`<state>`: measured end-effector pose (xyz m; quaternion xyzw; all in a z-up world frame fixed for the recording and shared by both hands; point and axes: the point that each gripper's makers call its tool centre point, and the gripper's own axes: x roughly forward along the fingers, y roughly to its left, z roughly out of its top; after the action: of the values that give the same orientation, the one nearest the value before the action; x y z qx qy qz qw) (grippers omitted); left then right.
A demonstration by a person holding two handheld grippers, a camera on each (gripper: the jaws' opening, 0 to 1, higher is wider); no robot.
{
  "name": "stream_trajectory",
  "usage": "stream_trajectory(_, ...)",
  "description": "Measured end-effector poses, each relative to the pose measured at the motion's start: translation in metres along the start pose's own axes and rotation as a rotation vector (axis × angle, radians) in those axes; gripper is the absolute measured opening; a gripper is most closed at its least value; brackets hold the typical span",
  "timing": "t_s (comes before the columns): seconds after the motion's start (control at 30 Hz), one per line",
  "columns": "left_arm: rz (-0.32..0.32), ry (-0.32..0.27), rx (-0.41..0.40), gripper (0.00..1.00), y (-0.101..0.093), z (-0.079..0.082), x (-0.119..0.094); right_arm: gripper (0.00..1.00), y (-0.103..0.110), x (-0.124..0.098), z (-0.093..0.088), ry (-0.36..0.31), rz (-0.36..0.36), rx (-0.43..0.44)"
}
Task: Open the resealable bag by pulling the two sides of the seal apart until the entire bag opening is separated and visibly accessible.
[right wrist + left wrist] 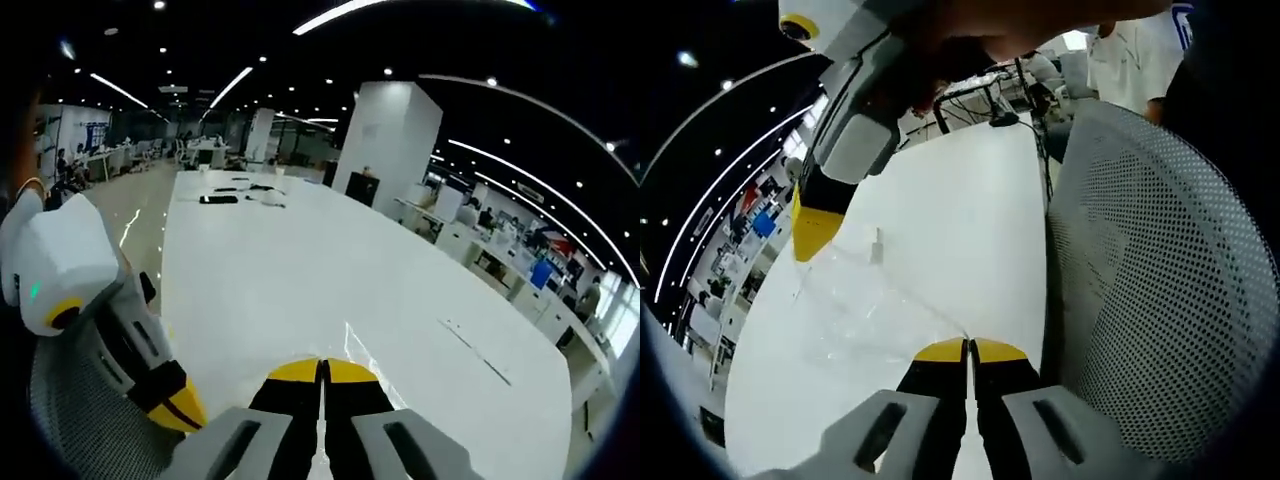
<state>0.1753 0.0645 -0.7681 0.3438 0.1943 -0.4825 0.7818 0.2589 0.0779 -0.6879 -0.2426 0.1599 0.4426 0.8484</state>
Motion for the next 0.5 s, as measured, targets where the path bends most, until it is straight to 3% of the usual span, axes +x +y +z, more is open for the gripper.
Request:
stream_trajectory(0.17, 0.009, -0.014, -0.021, 0.0, 0.003, 0.004, 0.001, 0.0, 0.001, -0.001, 0.005, -0.011, 0.011, -0.029)
stream_trajectory(0.23, 0.02, 0.05, 0.004, 0.0, 0.003, -0.006, 0.003, 0.0, 0.009, 0.0, 0.003, -0.01, 0.048, 0.003)
stream_trajectory(0.27, 0.015, 0.035, 0.003, 0.0, 0.001, -0.004, 0.003, 0.0, 0.01, 0.001, 0.002, -0.012, 0.046, 0.015)
stream_trajectory(0.4, -0.008, 0.027, -0.03, 0.0, -0.007, -0.006, 0.003, 0.0, 0.021, 0.006, -0.013, 0.023, 0.066, 0.001)
stream_trajectory(0.5, -0.003, 0.076, -0.033, 0.0, -0.009, -0.018, 0.004, 0.0, 0.032, 0.012, -0.03, 0.062, 0.094, -0.047)
